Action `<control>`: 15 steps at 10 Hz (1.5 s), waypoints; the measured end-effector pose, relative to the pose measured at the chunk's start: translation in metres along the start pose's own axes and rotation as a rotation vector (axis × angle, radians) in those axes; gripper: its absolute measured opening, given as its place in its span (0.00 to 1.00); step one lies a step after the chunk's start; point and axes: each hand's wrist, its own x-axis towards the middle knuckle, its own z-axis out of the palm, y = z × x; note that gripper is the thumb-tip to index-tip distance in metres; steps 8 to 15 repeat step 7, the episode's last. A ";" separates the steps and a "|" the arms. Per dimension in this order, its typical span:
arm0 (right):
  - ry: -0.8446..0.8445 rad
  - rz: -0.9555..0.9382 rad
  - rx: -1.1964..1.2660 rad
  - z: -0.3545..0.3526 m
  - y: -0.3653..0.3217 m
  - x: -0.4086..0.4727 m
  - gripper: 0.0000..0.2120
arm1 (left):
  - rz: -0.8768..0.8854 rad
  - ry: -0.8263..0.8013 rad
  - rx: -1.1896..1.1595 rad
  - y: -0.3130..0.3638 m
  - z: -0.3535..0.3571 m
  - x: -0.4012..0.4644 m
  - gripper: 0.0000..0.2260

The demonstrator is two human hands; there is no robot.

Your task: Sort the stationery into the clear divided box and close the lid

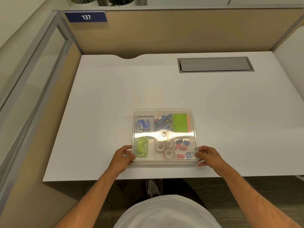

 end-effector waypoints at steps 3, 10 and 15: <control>0.084 -0.074 -0.082 0.004 0.002 -0.003 0.11 | 0.090 0.056 0.172 -0.004 0.006 -0.002 0.20; 0.276 -0.254 -0.343 0.012 -0.036 -0.016 0.25 | 0.342 0.215 0.570 0.024 0.006 -0.017 0.28; 0.276 -0.254 -0.343 0.012 -0.036 -0.016 0.25 | 0.342 0.215 0.570 0.024 0.006 -0.017 0.28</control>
